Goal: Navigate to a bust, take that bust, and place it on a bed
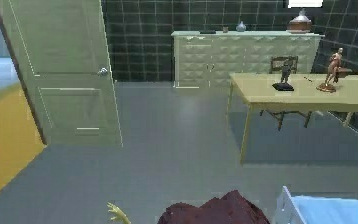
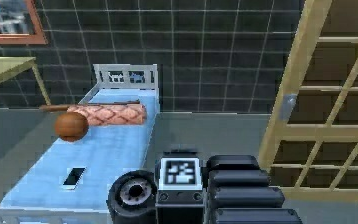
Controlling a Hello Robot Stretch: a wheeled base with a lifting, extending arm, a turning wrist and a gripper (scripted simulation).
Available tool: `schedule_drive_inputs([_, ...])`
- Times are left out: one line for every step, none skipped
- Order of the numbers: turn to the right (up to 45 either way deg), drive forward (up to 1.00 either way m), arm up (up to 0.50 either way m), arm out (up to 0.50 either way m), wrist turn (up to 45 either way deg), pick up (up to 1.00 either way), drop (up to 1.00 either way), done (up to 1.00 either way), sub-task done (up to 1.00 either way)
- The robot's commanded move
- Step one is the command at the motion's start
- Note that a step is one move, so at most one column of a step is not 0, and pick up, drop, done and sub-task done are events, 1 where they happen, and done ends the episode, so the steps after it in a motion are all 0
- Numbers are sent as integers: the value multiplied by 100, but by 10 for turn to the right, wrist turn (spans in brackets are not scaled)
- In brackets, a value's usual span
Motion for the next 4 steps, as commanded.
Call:
schedule_drive_inputs([0, 30, 0, 0, 0, 0, 0, 0, 0])
schedule_drive_inputs([270, 0, 0, 0, 0, 0, 0, 0, 0])
schedule_drive_inputs([0, 90, 0, 0, 0, 0, 0, 0, 0])
schedule_drive_inputs([180, 0, 0, 0, 0, 0, 0, 0, 0])
